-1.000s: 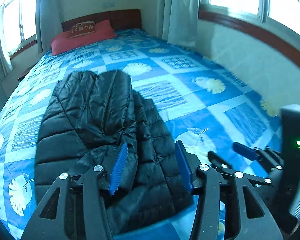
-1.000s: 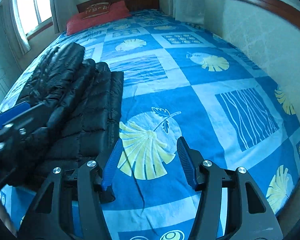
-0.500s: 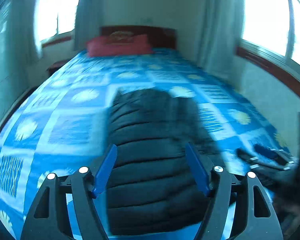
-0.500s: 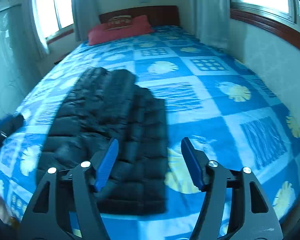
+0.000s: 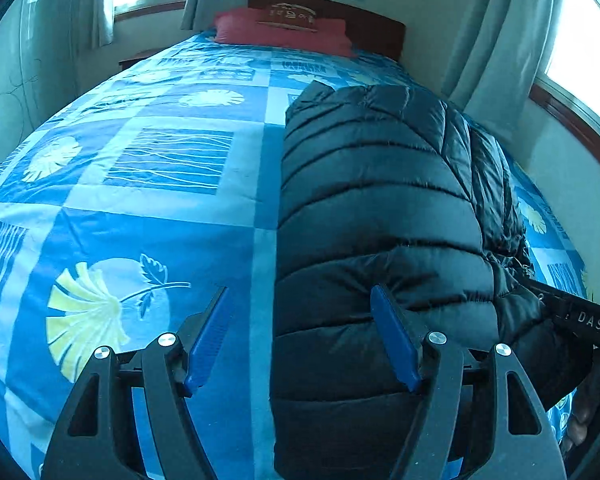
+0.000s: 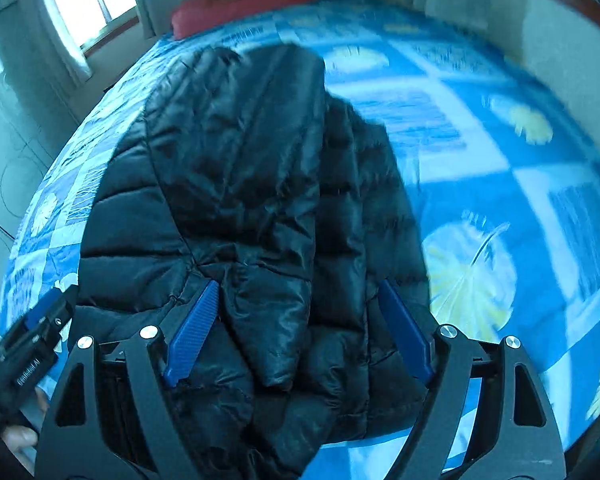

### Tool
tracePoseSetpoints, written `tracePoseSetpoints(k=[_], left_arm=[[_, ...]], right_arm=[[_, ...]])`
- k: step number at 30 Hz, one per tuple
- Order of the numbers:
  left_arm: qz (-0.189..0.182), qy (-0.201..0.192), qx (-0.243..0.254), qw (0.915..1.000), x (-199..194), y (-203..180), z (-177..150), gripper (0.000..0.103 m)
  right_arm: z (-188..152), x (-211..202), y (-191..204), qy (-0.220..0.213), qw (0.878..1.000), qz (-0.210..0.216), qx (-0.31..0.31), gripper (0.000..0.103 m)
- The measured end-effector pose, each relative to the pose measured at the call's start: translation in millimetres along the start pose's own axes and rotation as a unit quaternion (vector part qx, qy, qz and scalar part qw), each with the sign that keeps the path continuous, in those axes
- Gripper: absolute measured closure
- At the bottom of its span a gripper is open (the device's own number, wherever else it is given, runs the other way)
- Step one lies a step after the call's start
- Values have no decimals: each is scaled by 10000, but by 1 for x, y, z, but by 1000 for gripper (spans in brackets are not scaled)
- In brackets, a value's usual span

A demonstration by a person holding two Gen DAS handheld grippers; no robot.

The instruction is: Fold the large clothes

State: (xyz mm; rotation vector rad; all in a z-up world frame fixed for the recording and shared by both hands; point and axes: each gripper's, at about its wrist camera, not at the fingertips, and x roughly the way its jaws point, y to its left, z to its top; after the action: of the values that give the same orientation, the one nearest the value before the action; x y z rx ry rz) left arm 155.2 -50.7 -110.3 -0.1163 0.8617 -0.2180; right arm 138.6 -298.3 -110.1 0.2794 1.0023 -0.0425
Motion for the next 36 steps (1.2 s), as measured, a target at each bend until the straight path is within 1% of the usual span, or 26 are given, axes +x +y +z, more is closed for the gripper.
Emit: tracePoseSetpoints(k=[1, 2, 3, 4, 6, 7, 10, 12, 15, 18, 21, 23, 26, 28, 29, 30, 31, 33, 36], left_arm=[[-42, -1, -22, 10000, 1, 0, -1, 33], [-90, 16, -54, 9999, 3, 2, -1, 33], [-139, 36, -87, 9999, 3, 3, 0, 33], [-164, 46, -95, 9998, 2, 2, 1, 33], [-260, -10, -75, 9996, -3, 2, 6, 33], [-323, -57, -29, 9995, -8, -1, 8, 33], [-452, -43, 182, 9988, -10, -13, 9, 33], [-536, 130, 380, 9978, -1, -26, 4, 33], [-443, 309, 598, 9967, 17, -39, -4, 32], [-430, 526, 539, 9962, 42, -39, -8, 32], [-301, 523, 621, 9962, 55, -42, -10, 32], [-168, 439, 756, 9960, 54, -47, -12, 32], [-139, 392, 812, 9958, 45, -46, -11, 33], [-48, 330, 922, 9952, 32, -49, -12, 33], [-14, 296, 966, 9949, 27, -49, -11, 33], [4, 268, 992, 9947, 20, -49, -11, 33], [-20, 237, 970, 9950, 14, -47, -10, 33], [-70, 144, 832, 9964, 0, -41, -6, 33], [-153, -51, 605, 9980, -16, -31, 7, 33]], right_arm=[[-3, 3, -1, 53, 9998, 170, 67, 47], [-3, 4, 0, 52, 9997, 247, 52, 56], [-3, 2, 3, -4, 9997, 244, -44, 70], [-3, -2, 5, -95, 9997, 192, -131, 79], [-2, -15, 4, -443, 9986, -57, -273, 84], [0, -19, -2, -548, 9980, -178, -264, 85], [1, -12, -24, -470, 9982, -344, -133, 85], [-3, 1, -41, -326, 9988, -361, -26, 85], [-10, 21, -54, -151, 9993, -339, -9, 83], [-13, 35, -61, -107, 9996, -231, 141, 83], [-13, 40, -62, -171, 9994, -257, 143, 83], [-15, 36, -61, -264, 9992, -241, 182, 83], [-18, 24, -62, -419, 9987, -106, 268, 79], [-17, 15, -64, -461, 9985, -131, 262, 64], [-16, 8, -64, -479, 9984, -214, 222, 61], [-16, 2, -64, -475, 9983, -289, 183, 55], [-15, -3, -63, -473, 9982, -318, 162, 53], [-13, -22, -61, -490, 9978, -438, 113, 53], [-4, -47, -54, -725, 9955, -616, -16, 53]])
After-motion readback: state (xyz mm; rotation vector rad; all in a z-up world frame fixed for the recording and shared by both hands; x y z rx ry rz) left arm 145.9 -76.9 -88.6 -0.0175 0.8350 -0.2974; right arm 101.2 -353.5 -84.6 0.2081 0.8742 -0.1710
